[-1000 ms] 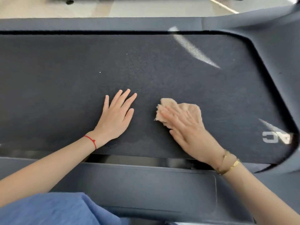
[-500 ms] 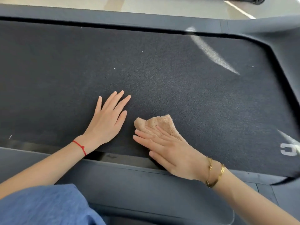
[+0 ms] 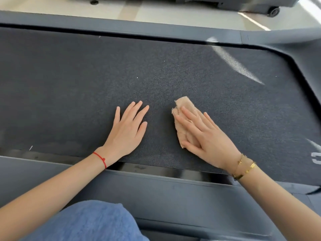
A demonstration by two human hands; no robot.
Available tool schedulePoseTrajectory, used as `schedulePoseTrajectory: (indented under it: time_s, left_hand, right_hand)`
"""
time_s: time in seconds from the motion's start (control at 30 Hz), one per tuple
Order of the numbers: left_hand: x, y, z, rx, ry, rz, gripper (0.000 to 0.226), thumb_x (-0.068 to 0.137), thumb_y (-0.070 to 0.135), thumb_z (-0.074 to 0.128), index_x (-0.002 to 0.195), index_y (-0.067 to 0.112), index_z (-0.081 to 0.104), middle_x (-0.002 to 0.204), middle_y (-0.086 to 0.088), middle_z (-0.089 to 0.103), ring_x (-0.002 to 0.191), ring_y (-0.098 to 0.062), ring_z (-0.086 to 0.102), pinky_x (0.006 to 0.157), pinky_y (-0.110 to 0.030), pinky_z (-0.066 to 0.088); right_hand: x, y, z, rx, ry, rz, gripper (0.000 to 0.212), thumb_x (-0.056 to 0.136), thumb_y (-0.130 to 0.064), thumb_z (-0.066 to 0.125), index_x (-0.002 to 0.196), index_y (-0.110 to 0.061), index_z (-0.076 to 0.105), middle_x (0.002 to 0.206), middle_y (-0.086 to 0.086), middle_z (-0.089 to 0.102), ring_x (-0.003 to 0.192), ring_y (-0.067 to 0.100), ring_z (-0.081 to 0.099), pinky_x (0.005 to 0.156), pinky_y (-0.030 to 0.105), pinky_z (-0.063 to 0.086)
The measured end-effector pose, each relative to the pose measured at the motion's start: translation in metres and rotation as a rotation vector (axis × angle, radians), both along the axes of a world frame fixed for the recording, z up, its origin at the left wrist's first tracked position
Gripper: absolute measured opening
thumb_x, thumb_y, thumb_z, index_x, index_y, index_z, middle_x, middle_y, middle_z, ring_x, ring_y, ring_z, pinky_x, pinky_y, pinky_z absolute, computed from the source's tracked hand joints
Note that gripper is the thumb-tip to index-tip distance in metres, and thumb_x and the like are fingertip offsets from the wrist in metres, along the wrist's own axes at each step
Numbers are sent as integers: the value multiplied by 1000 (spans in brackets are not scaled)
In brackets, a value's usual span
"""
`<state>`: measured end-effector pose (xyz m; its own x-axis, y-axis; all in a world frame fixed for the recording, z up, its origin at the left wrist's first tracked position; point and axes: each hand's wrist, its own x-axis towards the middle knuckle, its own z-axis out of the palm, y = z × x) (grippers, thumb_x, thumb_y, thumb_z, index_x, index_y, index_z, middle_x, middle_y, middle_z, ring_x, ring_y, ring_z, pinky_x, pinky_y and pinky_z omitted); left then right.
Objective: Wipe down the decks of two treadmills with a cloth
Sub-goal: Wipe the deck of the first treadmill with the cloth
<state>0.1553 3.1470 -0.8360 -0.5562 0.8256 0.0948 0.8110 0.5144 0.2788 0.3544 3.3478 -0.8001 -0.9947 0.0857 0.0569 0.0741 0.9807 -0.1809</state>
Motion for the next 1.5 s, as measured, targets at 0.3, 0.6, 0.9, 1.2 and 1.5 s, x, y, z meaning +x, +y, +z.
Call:
schedulePoseTrajectory:
  time_s: [0.3,0.6,0.9,1.2,1.5]
  left_hand:
    - [2,1,-2,8,26,4,55,102,37,27,156,24,24,163,1,19,152,-19,9,121,-57,6]
    - [2,2,-2,-12,36,13,56,102,37,25,156,24,23,164,2,17,152,-18,7,121,-56,5]
    - [3,2,-2,8,39,9,54,103,35,30,156,23,25,163,1,19,152,-18,9,121,-56,5]
    - [3,1,-1,14,42,8,54,103,36,29,155,23,25,163,1,19,152,-18,9,121,-55,6]
    - [2,2,-4,29,40,4,53,103,33,33,155,22,28,163,0,21,152,-19,12,121,-57,8]
  right_hand:
    - [-18,-19,-11,94,60,10,62,99,-53,40,151,-20,33,158,0,29,148,25,20,120,51,16]
    - [-23,-3,-9,-294,175,-12,24,100,-14,50,122,-12,60,134,-1,53,127,30,45,113,35,30]
    - [8,-43,6,-536,139,178,36,100,-17,51,135,-12,52,144,-4,47,139,20,37,115,35,29]
    - [9,-28,20,-417,73,140,68,99,-41,49,155,-31,12,164,-10,-1,151,13,2,122,50,8]
    - [-4,-29,-9,-145,-25,256,53,100,-49,40,148,-28,37,161,1,19,151,23,4,122,47,9]
